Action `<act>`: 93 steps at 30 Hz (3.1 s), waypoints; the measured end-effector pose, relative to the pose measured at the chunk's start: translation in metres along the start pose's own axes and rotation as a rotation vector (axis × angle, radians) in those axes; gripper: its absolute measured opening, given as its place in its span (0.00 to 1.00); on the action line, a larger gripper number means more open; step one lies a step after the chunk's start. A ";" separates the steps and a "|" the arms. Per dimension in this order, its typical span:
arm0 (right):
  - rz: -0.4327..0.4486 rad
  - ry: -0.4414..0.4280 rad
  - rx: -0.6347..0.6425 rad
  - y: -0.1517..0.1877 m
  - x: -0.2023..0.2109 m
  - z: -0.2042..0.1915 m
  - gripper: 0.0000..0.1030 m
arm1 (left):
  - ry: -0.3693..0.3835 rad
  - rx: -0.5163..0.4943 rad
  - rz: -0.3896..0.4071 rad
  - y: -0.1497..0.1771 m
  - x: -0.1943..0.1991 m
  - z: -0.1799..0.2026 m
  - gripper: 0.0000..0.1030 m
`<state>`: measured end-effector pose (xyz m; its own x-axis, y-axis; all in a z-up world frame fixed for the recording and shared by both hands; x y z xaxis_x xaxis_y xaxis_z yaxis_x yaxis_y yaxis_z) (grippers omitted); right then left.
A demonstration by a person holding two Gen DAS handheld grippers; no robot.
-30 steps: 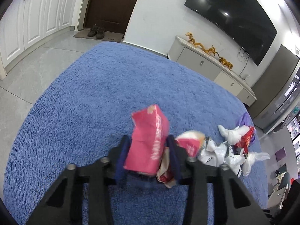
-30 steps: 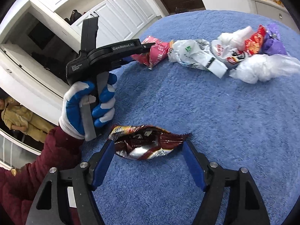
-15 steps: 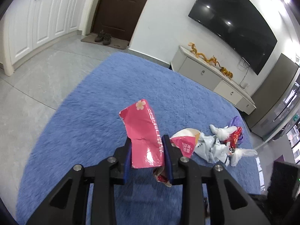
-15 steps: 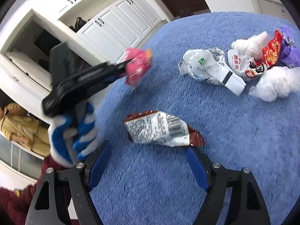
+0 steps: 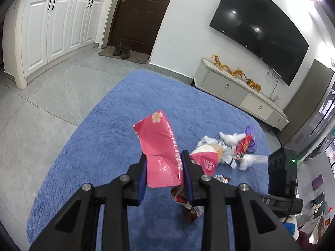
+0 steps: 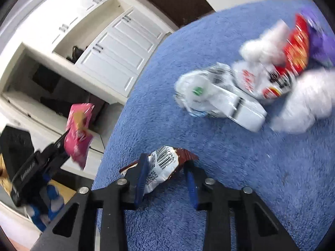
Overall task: Collect trash
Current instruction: 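Grasp the pink wrapper with the left tool while the right tool grasps the brown snack bag, then carry both items over the black bin and open both tools to drop them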
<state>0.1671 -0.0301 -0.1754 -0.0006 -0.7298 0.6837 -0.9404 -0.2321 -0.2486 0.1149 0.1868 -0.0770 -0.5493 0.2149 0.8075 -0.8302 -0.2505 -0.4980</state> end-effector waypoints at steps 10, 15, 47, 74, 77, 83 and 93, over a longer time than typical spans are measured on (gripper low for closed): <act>0.131 -0.035 -0.031 0.018 0.058 0.019 0.21 | 0.036 0.018 -0.043 0.020 -0.006 0.015 0.27; 0.208 -0.007 -0.035 0.036 0.092 0.024 0.21 | 0.062 -0.002 -0.095 0.038 -0.023 0.026 0.27; 0.248 0.064 -0.061 0.074 0.113 0.031 0.21 | 0.016 -0.054 -0.177 0.053 -0.063 0.027 0.45; 0.494 0.063 -0.122 0.112 0.220 0.062 0.20 | 0.245 -0.205 -0.095 0.020 -0.017 0.134 0.22; 0.547 0.089 -0.159 0.128 0.246 0.078 0.20 | 0.295 -0.271 -0.121 0.024 -0.023 0.176 0.22; 0.645 0.150 -0.271 0.166 0.295 0.122 0.20 | 0.374 -0.433 -0.196 0.044 -0.040 0.269 0.22; 0.736 0.317 -0.523 0.231 0.352 0.205 0.20 | 0.419 -0.641 -0.350 0.087 -0.092 0.406 0.22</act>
<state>0.0190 -0.4719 -0.1328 -0.6719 -0.3527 0.6513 -0.7006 0.5878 -0.4045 0.1320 -0.2384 -0.0666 -0.1348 0.5444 0.8279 -0.7835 0.4530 -0.4254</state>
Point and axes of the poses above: each gripper's, at about its wrist camera, not at the fingertips, and x roughly against the way its jaws point, z to its right, y to its underside, the point moved 4 cm from there along -x, roughly the way its jaws point, and after that the axes turned 14 degrees about -z, right-handed, at the moved point
